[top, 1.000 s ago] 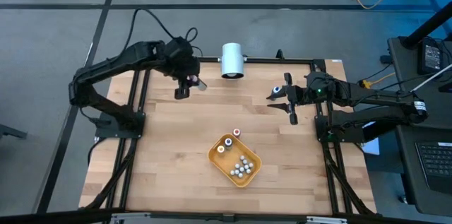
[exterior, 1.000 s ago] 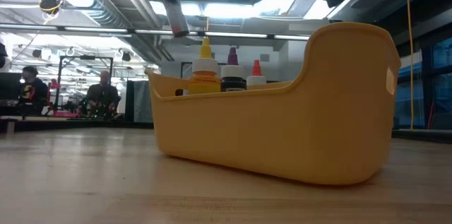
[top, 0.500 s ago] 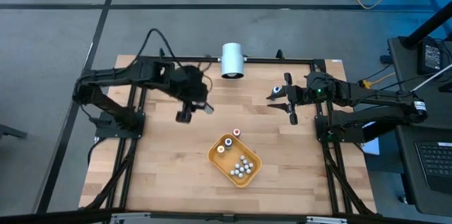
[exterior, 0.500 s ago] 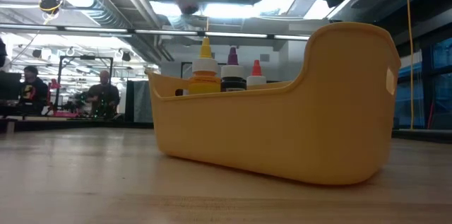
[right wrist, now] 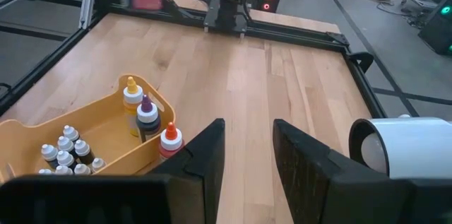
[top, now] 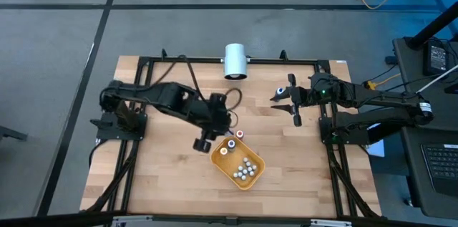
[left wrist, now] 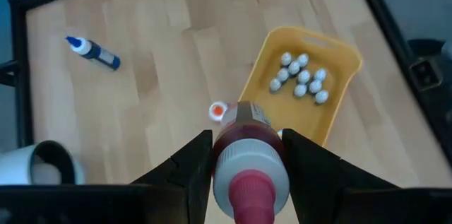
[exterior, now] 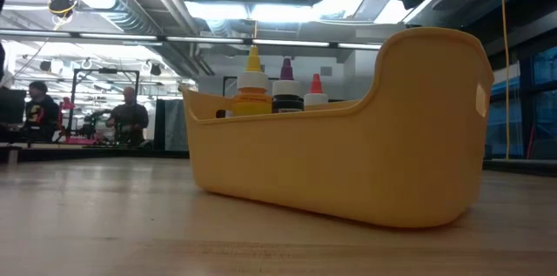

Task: Pick & Place food coloring
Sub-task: Put the large pink food coloring bottle into the yellow container

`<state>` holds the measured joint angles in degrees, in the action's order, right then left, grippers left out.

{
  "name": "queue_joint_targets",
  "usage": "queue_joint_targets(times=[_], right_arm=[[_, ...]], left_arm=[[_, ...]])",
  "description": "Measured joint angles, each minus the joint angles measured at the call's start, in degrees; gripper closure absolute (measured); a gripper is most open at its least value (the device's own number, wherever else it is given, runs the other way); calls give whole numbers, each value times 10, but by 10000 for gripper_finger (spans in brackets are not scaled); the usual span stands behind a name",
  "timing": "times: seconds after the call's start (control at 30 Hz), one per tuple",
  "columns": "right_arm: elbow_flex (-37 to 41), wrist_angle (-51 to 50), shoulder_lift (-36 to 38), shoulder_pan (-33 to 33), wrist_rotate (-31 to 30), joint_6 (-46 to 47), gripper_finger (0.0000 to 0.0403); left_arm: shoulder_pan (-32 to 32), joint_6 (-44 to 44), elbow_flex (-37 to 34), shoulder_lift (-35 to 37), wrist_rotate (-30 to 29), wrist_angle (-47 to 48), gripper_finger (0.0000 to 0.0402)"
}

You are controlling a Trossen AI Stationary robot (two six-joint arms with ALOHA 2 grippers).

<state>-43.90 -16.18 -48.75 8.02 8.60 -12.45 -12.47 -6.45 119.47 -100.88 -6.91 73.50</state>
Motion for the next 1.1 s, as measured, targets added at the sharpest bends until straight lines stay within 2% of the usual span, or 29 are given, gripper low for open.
queue_joint_targets(times=[0.43,0.63,0.8,1.1], right_arm=[[0,0,0,0,0,0,280],[0,0,0,0,0,0,280],[0,0,0,0,0,0,280],[0,0,0,0,0,0,280]], left_arm=[[-77,150,14,-60,-12,-5,257],[-108,191,-5,-95,-28,-9,257],[-124,199,-56,-116,-26,-35,257],[-113,218,-159,-117,-26,-69,257]])
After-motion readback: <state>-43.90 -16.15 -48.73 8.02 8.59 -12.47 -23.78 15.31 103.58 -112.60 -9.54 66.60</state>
